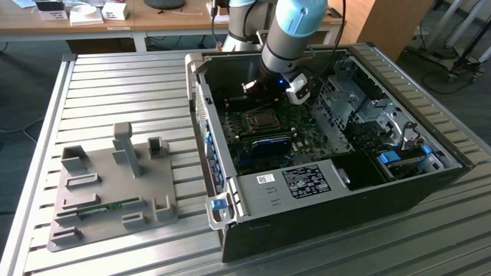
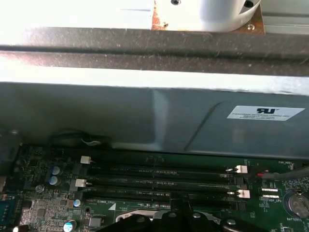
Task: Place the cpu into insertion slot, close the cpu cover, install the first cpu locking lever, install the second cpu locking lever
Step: 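Install the first cpu locking lever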
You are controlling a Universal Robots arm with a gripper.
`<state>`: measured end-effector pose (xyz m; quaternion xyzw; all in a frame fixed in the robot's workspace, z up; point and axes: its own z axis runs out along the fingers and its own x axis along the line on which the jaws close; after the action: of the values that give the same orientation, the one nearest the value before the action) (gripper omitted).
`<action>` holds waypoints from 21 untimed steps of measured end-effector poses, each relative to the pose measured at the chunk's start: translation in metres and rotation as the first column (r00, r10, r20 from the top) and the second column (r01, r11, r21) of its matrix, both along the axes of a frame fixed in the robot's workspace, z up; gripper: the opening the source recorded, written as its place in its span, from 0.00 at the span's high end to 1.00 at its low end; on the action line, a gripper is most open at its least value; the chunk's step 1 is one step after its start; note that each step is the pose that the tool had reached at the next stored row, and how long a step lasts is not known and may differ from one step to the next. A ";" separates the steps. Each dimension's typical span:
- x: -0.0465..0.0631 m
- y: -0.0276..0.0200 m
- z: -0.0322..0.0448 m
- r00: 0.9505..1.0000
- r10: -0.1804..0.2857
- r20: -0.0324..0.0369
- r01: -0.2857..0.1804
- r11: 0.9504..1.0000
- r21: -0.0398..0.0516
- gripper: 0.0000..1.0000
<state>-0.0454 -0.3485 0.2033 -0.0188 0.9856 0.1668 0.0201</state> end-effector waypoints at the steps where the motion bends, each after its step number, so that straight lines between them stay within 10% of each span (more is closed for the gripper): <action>1: 0.000 0.0000 -0.0001 1.000 0.000 0.000 0.000 1.000 0.000 0.89; 21: 0.000 -0.0027 -0.0002 1.000 0.000 0.000 0.000 1.000 0.000 0.89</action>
<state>-0.0454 -0.3512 0.2031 -0.0188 0.9856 0.1669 0.0201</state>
